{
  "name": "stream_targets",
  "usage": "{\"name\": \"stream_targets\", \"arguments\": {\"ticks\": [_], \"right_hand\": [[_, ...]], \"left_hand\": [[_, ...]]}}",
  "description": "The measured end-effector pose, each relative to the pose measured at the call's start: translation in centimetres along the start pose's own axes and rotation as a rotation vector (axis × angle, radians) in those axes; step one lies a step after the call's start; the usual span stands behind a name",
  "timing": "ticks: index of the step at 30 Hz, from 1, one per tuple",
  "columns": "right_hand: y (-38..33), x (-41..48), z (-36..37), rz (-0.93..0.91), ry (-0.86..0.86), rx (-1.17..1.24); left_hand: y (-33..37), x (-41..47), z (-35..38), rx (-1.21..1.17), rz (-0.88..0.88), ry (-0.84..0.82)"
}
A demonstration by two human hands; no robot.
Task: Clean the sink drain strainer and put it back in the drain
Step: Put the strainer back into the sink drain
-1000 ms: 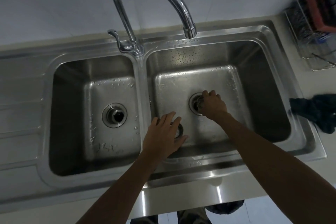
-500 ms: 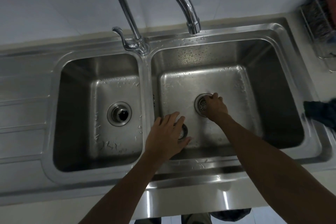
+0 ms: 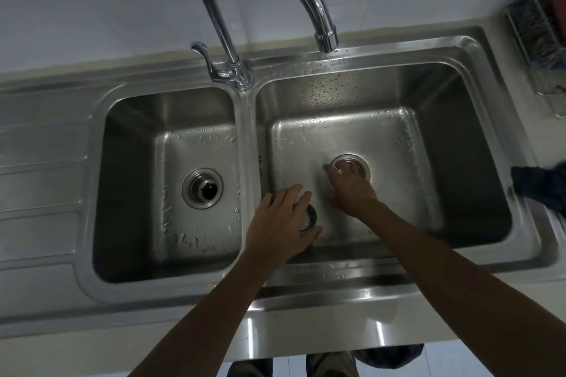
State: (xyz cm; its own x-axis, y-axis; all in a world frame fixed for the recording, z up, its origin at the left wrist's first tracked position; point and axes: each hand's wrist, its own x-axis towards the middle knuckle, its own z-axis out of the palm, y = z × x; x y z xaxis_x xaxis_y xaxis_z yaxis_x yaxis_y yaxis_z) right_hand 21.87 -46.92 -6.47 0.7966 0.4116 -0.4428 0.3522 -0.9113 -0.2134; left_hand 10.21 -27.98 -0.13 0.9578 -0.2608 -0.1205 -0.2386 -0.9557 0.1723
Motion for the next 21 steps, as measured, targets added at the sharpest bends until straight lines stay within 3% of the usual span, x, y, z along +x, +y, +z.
{"name": "stream_targets", "arguments": {"ticks": [3,6,13,21], "right_hand": [[-1.6,-1.5,-0.4,-0.242,-0.026,-0.045],[-3.0,-2.4,-0.3,-0.361,-0.088,-0.116],[-5.5,-2.3,1.0,-0.391,-0.207,-0.091],[-5.2,-2.8,0.2,-0.309,-0.168,-0.104]], "left_hand": [[0.1,0.0,-0.1,-0.014,0.001,0.039],[0.2,0.1,-0.3,-0.005,-0.005,0.028],[0.3,0.2,-0.5,0.025,-0.045,0.051],[0.1,0.3,0.1,-0.016,-0.066,0.085]]}}
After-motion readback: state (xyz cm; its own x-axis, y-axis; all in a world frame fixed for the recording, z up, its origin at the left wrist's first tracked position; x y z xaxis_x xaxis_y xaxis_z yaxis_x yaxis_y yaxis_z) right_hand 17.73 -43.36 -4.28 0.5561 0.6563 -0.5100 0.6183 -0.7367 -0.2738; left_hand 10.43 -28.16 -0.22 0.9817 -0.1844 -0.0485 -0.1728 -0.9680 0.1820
